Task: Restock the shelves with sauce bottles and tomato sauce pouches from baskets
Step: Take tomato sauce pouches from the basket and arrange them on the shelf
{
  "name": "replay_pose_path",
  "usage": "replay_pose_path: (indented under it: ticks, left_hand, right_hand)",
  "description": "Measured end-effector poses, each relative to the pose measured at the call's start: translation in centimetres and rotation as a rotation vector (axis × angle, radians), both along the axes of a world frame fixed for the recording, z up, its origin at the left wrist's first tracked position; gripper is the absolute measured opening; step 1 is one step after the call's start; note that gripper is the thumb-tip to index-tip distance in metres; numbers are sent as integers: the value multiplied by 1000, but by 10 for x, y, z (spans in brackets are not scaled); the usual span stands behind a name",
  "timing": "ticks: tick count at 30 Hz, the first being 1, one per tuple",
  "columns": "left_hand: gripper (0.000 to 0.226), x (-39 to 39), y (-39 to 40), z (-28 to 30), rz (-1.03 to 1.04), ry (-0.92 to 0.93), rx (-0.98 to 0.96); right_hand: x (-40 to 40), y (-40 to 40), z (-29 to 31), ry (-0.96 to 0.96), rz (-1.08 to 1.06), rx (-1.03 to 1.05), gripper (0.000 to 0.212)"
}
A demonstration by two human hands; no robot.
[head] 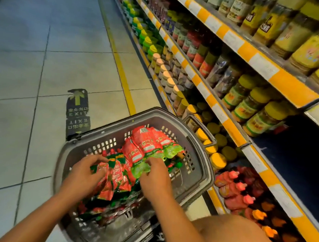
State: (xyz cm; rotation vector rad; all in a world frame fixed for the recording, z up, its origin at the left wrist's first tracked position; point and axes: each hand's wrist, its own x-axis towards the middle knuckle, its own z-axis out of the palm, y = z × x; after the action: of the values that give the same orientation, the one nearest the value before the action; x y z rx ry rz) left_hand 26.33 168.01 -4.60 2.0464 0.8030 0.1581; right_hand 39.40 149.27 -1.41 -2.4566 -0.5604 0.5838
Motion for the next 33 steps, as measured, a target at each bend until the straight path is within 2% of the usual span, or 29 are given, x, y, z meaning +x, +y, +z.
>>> replay_pose_path:
  ticks: [2, 5, 10, 14, 20, 24, 28, 33]
  left_hand:
    - [24, 5, -3, -5, -1, 22, 1]
    - [31, 23, -19, -9, -100, 38, 24]
    - [48, 61, -43, -32, -234, 7, 68]
    - [74, 75, -59, -53, -253, 41, 70]
    - [89, 76, -65, -65, -264, 53, 50]
    - [108, 75, -72, -73, -300, 117, 152]
    - [92, 75, -82, -79, -192, 67, 275]
    - [79, 74, -89, -73, -148, 8, 284]
  right_hand:
    - [16, -5, -4, -89, 14, -40, 54]
    - [41, -12, -9, -118, -93, -99, 58]
    - [44, -7, -20, -41, -99, -143, 66]
    - [49, -5, -25, -29, -135, -92, 72]
    - [49, -2, -27, -53, -120, -129, 76]
    - [48, -3, -26, -39, -125, -113, 76]
    - [47, 0, -25, -61, -89, -64, 56]
    - [46, 0, -26, -127, -76, 7, 49]
